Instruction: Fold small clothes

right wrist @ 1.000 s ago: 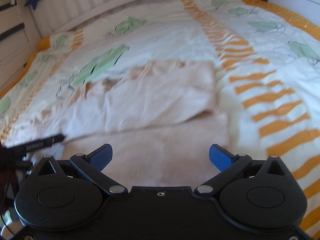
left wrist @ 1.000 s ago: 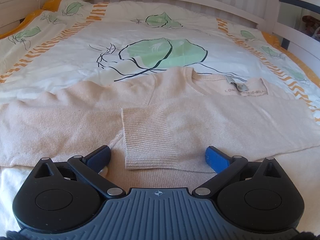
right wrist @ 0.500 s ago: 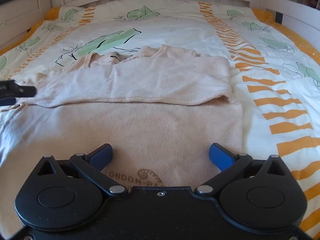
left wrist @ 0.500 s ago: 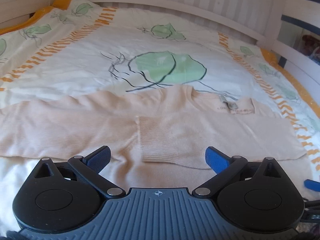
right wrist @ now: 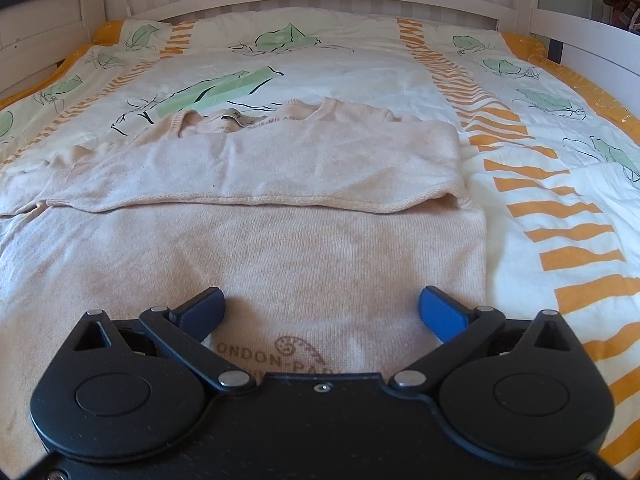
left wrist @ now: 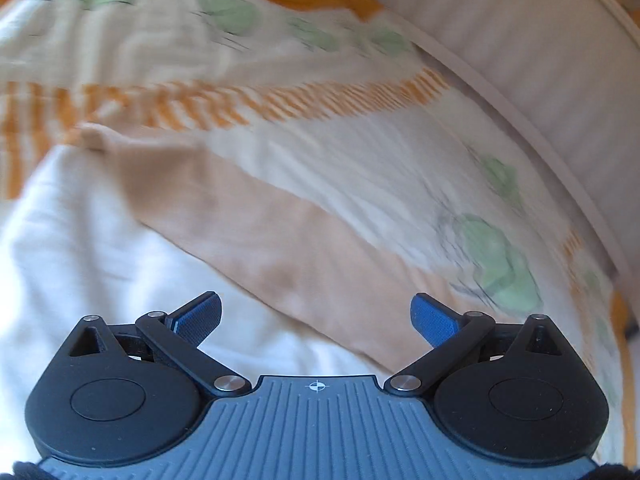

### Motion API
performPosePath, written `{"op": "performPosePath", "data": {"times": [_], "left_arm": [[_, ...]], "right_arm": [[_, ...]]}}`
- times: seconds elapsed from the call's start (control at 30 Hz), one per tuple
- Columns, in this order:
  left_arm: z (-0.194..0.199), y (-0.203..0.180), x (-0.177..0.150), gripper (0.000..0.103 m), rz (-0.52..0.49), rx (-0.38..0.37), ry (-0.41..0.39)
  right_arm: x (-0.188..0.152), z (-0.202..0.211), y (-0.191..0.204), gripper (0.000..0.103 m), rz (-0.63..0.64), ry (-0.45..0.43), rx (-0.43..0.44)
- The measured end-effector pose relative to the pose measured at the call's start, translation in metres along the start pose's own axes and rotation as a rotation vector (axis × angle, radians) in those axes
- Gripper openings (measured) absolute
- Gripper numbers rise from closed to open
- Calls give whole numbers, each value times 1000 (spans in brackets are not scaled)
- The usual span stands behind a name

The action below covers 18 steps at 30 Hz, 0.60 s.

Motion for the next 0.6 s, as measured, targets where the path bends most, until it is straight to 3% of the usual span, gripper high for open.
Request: {"op": "performPosePath", "data": {"times": [0.23, 0.4, 0.6], "left_arm": [[1, 50, 49, 102, 9, 83, -73], [-4, 80, 62, 102, 20, 105, -56], [-17, 90, 63, 102, -17, 73, -17]], "right_arm": [[0, -2, 1, 103, 7, 1, -14], [1, -3, 1, 103, 8, 3, -23], [1, -3, 2, 103, 9, 4, -26]]}}
Point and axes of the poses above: each gripper's, at about its wrist camera, not at the fingertips, and z roughly against the way its jaws point, y to its left, x to its top, the point moved 10 cm from there along -z, roughly the way its jaws point, and after that the axes turned 2 degrees about -y, right-handed, at the moved point
